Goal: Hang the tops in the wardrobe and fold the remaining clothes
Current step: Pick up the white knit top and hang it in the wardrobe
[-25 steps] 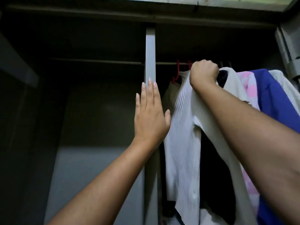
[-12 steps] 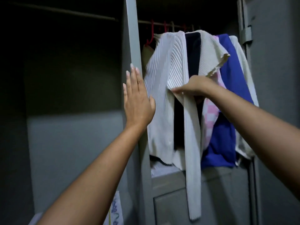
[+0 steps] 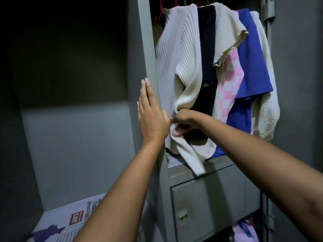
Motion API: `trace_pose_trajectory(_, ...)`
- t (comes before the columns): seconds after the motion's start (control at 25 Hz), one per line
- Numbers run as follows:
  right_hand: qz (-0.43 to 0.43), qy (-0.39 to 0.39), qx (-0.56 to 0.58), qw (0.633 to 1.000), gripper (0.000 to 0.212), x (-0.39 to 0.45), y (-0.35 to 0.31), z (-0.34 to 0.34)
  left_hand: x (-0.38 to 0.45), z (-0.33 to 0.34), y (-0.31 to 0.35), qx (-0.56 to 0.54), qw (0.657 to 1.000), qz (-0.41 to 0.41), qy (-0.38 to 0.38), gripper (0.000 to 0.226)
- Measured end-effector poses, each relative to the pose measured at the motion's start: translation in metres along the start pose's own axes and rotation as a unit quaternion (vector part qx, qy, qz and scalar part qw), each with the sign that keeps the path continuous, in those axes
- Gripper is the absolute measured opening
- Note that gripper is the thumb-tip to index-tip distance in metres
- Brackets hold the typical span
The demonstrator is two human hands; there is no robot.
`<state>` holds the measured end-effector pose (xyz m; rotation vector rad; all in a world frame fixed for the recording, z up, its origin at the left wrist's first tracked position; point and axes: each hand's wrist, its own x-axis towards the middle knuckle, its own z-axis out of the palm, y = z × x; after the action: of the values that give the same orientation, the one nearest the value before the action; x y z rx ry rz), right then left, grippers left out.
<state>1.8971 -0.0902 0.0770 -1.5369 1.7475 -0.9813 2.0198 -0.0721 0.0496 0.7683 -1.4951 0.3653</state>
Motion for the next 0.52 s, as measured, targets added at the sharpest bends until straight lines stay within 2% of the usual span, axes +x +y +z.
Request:
trace_pose_trajectory(0.12,-0.122,0.030,0.180,0.976,0.030,0.016,-0.026,0.018,-0.001,-0.001,-0.002,-0.019,0.999,-0.023,0.012,0.089)
trace_pose_trajectory(0.2,-0.135,0.071,0.230,0.961,0.028,0.024,-0.024,0.031,-0.001,-0.001,-0.003,-0.024,0.999,-0.042,0.017,0.090)
trace_pose_trajectory(0.28,-0.102,0.061,0.186,0.975,0.022,0.030,-0.008,0.043,-0.001,-0.002,-0.003,-0.029,0.999,-0.042,0.017,0.091)
trace_pose_trajectory(0.4,-0.015,0.000,0.159,0.987,0.028,0.037,0.031,0.050,-0.002,-0.001,-0.005,-0.036,0.998,-0.039,0.020,0.090)
trace_pose_trajectory(0.52,0.031,-0.035,0.144,0.988,0.009,0.038,0.065,0.042,-0.003,-0.003,-0.001,-0.034,0.998,-0.048,0.012,0.088)
